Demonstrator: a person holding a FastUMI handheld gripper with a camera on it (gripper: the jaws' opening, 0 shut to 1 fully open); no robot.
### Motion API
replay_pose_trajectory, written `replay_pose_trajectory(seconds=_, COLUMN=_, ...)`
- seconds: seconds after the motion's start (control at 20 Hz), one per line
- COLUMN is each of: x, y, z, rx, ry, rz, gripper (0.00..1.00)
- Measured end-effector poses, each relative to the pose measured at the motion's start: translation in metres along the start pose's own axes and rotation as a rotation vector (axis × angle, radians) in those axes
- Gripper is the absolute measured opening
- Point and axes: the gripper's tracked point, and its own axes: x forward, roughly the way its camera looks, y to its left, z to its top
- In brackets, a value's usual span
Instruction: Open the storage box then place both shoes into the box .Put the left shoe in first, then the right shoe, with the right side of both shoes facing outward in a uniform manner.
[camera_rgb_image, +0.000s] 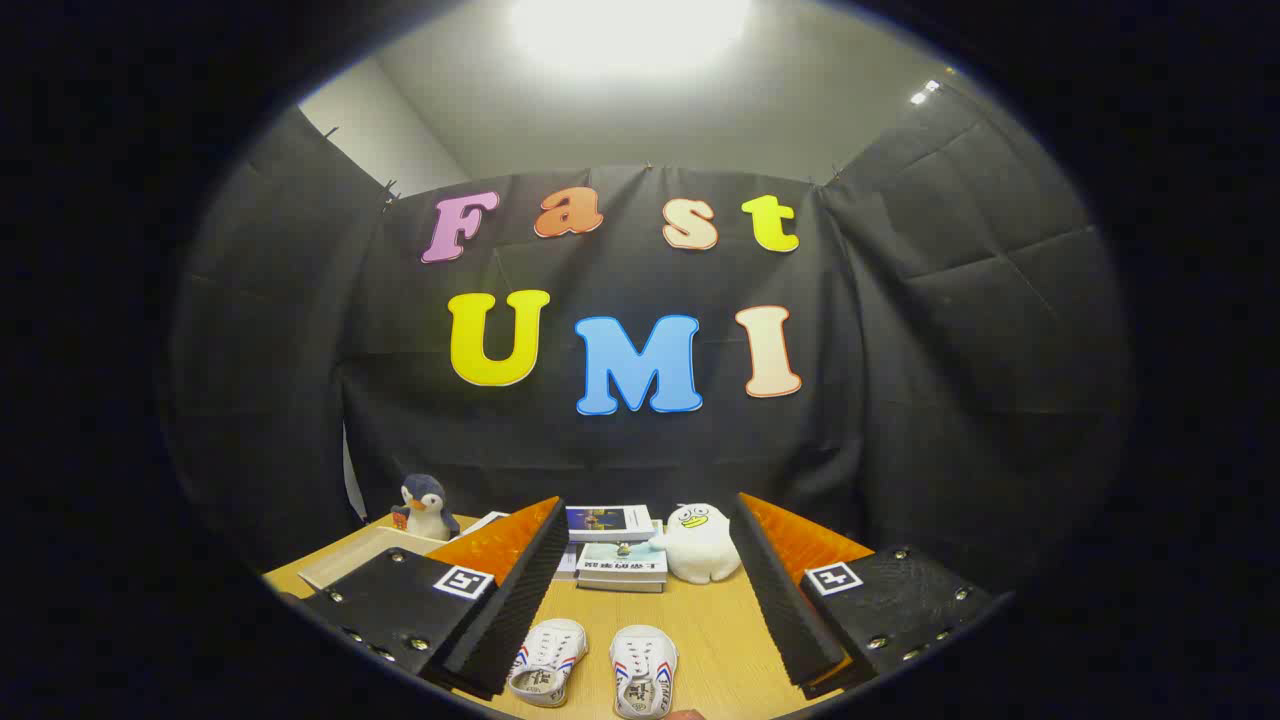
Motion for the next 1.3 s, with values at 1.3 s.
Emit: replay_pose_trajectory(seconds=1.3, x=0.0, y=0.038, z=0.002, rx=0.125, ry=-0.033, rz=0.103, gripper=0.97)
